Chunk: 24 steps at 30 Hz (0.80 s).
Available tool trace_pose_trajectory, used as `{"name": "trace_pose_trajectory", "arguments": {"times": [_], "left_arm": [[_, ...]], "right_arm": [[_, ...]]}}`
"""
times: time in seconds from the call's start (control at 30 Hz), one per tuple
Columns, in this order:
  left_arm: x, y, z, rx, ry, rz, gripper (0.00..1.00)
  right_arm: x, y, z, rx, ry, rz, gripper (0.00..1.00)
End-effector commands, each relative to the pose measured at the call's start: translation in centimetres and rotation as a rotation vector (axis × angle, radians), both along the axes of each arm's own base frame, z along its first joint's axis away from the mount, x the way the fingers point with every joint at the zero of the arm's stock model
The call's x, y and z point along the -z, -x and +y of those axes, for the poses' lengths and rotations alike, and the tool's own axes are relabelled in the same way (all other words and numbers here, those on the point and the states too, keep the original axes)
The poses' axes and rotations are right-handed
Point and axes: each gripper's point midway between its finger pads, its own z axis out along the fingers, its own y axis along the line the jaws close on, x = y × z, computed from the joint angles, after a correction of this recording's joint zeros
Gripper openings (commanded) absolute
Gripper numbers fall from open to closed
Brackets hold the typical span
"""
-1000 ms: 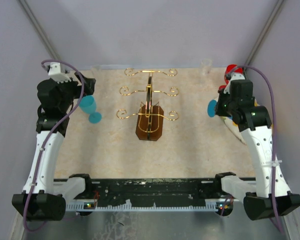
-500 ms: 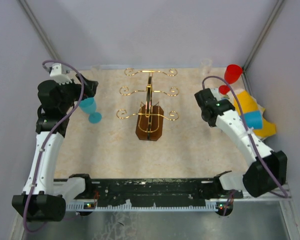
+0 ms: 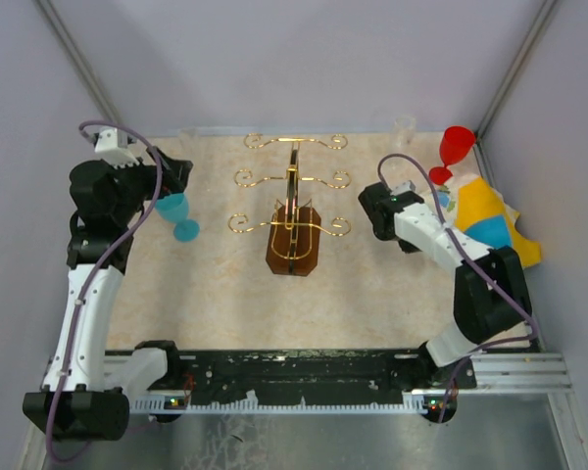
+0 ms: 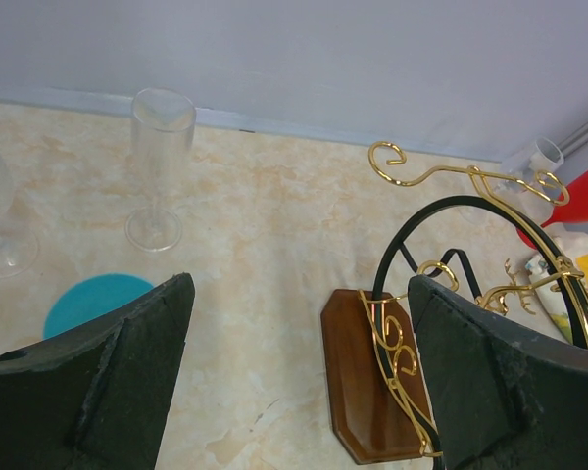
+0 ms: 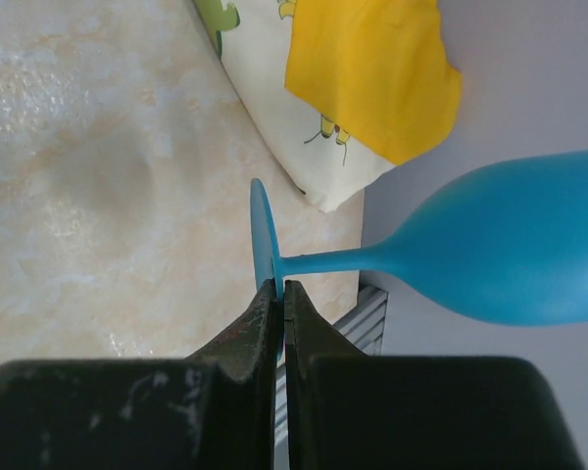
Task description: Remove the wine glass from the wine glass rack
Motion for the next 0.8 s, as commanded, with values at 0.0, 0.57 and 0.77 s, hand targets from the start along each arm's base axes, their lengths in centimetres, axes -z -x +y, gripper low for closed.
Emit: {"name": "trace_pose_trajectory", "arguments": {"times": [0.0, 0.57, 0.77], "left_arm": [[-1.7, 0.7, 0.0, -0.004, -0.006, -0.050, 0.96], [-1.7, 0.6, 0.1, -0.006, -0.003, -0.047, 0.96], [-1.5, 0.6, -0.1, -0.003, -0.001, -0.039, 0.96]], "right_arm": [[-0.6, -0.2, -0.2, 0.021, 0.072, -0.064, 0.00], [5.3, -0.4, 2.9, 0.054, 0.193, -0.029, 0.00], [6.1, -1.2, 3.6, 0.074, 0.262, -0.055, 0.00]]}}
